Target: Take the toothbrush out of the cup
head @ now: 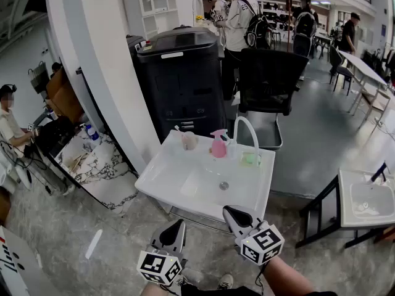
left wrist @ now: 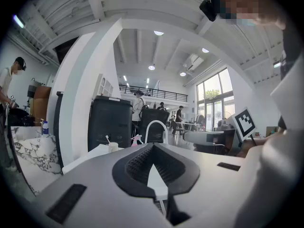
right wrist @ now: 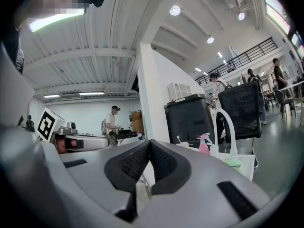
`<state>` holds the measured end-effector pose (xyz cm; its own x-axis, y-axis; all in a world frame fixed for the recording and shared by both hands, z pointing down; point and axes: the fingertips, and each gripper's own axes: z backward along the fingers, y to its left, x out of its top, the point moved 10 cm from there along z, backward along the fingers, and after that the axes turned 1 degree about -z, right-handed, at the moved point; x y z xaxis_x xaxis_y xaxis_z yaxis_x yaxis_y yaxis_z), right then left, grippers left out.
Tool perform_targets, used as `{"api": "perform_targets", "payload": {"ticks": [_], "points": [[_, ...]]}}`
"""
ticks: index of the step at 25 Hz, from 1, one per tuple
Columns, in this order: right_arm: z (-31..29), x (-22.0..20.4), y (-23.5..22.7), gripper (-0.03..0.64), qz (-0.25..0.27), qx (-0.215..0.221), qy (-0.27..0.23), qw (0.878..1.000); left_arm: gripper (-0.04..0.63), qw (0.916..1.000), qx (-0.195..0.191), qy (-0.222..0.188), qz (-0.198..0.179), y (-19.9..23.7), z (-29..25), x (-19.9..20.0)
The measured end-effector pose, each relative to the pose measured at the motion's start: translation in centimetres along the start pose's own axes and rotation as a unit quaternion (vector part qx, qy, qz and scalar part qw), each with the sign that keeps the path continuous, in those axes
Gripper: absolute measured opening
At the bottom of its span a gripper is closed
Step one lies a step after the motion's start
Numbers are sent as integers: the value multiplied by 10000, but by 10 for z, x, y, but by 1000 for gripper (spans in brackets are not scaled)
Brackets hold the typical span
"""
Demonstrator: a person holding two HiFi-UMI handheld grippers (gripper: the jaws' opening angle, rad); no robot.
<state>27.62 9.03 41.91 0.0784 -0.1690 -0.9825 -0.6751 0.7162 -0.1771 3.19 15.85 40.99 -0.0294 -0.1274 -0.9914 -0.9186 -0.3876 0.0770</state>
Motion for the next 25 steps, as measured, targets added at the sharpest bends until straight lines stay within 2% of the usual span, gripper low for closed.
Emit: {"api": "perform_targets", "payload": {"ticks": [7, 18, 21, 25], "points": [[2, -1, 1, 17, 22, 47, 6, 10000, 15, 10000, 13, -1, 10, -2, 1, -1], [5, -3, 3, 20, 65, 149, -109, 9998, 21, 9997, 159, 52, -173, -6, 3, -1], [5, -4, 1, 23, 12, 223, -154, 9996, 122, 9996, 205, 64, -195, -6, 3, 1], [2, -5, -3, 95, 14, 215, -208, 9996, 142, 9995, 207, 91, -219, -5, 0, 2]]}}
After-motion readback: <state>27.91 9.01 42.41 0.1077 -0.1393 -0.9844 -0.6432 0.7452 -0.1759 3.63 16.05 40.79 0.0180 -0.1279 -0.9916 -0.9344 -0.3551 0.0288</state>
